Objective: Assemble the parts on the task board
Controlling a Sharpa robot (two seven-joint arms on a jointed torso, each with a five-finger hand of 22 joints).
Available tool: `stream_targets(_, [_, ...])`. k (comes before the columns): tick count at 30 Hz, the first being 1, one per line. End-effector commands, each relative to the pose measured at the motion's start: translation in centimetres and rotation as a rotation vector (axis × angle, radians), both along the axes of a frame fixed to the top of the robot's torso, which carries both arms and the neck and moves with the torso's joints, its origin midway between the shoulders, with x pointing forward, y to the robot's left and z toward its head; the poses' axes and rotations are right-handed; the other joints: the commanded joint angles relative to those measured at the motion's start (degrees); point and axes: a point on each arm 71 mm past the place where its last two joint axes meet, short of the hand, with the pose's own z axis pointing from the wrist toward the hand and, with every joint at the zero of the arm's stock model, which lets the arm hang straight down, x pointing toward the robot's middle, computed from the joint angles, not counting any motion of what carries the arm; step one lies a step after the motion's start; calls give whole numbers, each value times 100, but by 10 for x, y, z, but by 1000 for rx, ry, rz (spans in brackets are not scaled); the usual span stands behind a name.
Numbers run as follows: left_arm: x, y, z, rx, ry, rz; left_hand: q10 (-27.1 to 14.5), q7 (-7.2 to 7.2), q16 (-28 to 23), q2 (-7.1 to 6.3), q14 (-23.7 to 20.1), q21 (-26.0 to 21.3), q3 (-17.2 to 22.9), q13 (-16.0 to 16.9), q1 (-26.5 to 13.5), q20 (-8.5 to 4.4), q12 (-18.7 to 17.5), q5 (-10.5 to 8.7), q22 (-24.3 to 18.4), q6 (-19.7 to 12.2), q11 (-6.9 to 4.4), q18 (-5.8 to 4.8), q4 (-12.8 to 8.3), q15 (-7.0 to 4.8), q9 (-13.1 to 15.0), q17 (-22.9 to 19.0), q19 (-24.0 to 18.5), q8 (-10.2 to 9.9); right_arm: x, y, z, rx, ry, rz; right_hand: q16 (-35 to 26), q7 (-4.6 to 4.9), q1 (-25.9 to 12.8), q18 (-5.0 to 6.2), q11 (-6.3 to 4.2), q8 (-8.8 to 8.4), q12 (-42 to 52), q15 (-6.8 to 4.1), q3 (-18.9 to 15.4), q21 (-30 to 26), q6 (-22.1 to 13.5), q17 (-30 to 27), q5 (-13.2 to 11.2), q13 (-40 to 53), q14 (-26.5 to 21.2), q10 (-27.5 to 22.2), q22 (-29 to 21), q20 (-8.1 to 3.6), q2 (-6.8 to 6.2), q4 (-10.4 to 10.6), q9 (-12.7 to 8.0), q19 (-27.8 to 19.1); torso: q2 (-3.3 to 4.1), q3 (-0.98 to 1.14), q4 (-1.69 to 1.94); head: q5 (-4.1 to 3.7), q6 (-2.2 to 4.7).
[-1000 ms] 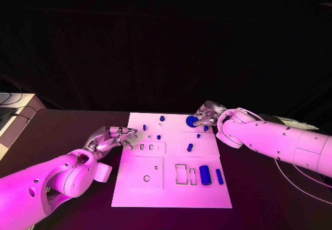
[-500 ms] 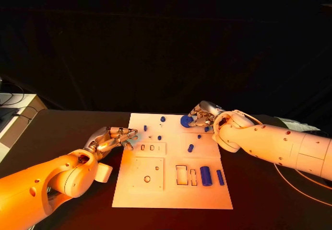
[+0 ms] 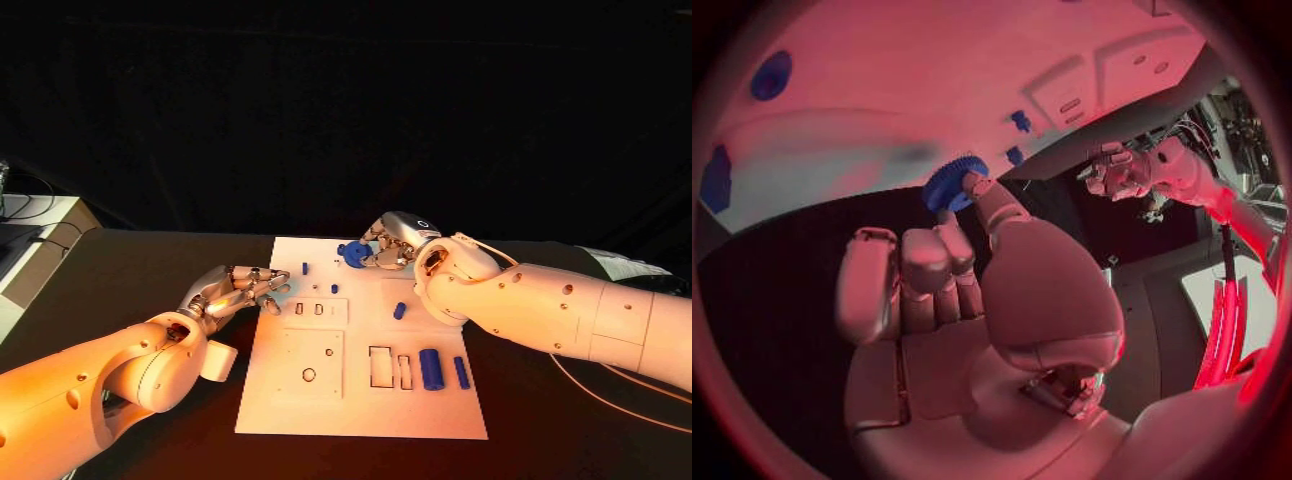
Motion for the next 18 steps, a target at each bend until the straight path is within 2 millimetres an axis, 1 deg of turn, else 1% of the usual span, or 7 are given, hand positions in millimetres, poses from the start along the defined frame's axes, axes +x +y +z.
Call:
stream_targets(1, [0,-3,1,-7,-4,-23,-37,13,24,-32,-3,36,31,-4,-25,2,-6,-28,-16,-42,10,82,-8,13,4,-9,-34,-16,-1,11,1,-58,-82,28,-26,83,19,-6,-51,44,-44,-23,-24,24,93,10,-16,15,-2,79,1012,-54,-48,45,55,439,9,1,14,16,-3])
stream_targets(5, [0,-4,0,-7,-2,-25,-37,13,24,-32,-3,36,31,-4,-25,2,-6,-28,-16,-42,10,82,-8,13,4,-9,-34,-16,0,21,-2,-69,-88,34,-30,82,21,-8,-51,43,-57,-24,-36,33,94,11,-32,15,-3,79,1015,-54,-68,66,55,439,1,-5,17,5,-9])
stream_targets(12, [-1,-5,0,-3,6,-36,-45,17,23,-32,-6,39,30,-4,-32,2,-7,-29,-20,-47,14,81,-7,15,3,-10,-36,-17,3,29,-10,-80,-78,27,-40,83,55,-8,-51,43,-90,-21,-63,32,89,18,-55,26,0,79,1015,-52,-108,153,55,439,4,-15,28,42,-41])
stream_targets(13, [-1,-5,0,-3,6,-36,-45,17,23,-32,-6,39,30,-4,-32,2,-7,-29,-20,-47,14,81,-7,15,3,-10,-36,-17,3,30,-11,-81,-77,26,-40,83,55,-8,-51,43,-90,-21,-63,32,89,18,-55,26,0,79,1015,-52,-108,153,55,439,4,-10,23,49,-38])
stream_targets(14, [-1,-5,0,-2,6,-37,-45,17,23,-32,-6,39,30,-4,-32,2,-7,-29,-20,-47,14,81,-7,15,3,-10,-36,-17,3,30,-11,-82,-76,25,-40,83,55,-8,-51,43,-90,-21,-63,32,89,18,-55,26,0,79,1015,-52,-108,153,55,439,4,-12,25,52,-37])
stream_targets(16, [-1,-5,0,-1,5,-36,-45,17,23,-32,-6,39,30,-4,-32,2,-7,-29,-20,-47,14,81,-7,15,3,-10,-36,-17,4,30,-13,-85,-73,24,-40,83,55,-8,-51,43,-90,-21,-63,32,89,18,-55,26,0,79,1015,-52,-108,153,55,439,2,-1,10,72,-36])
stream_targets(18, [-1,-5,0,-1,4,-36,-45,17,23,-32,-6,39,30,-4,-32,2,-7,-29,-20,-47,14,81,-7,15,3,-10,-36,-17,4,31,-14,-89,-69,24,-44,82,64,-9,-51,45,-98,-21,-63,33,90,13,-56,24,-2,76,1015,-52,-111,152,56,439,2,-1,7,85,-39])
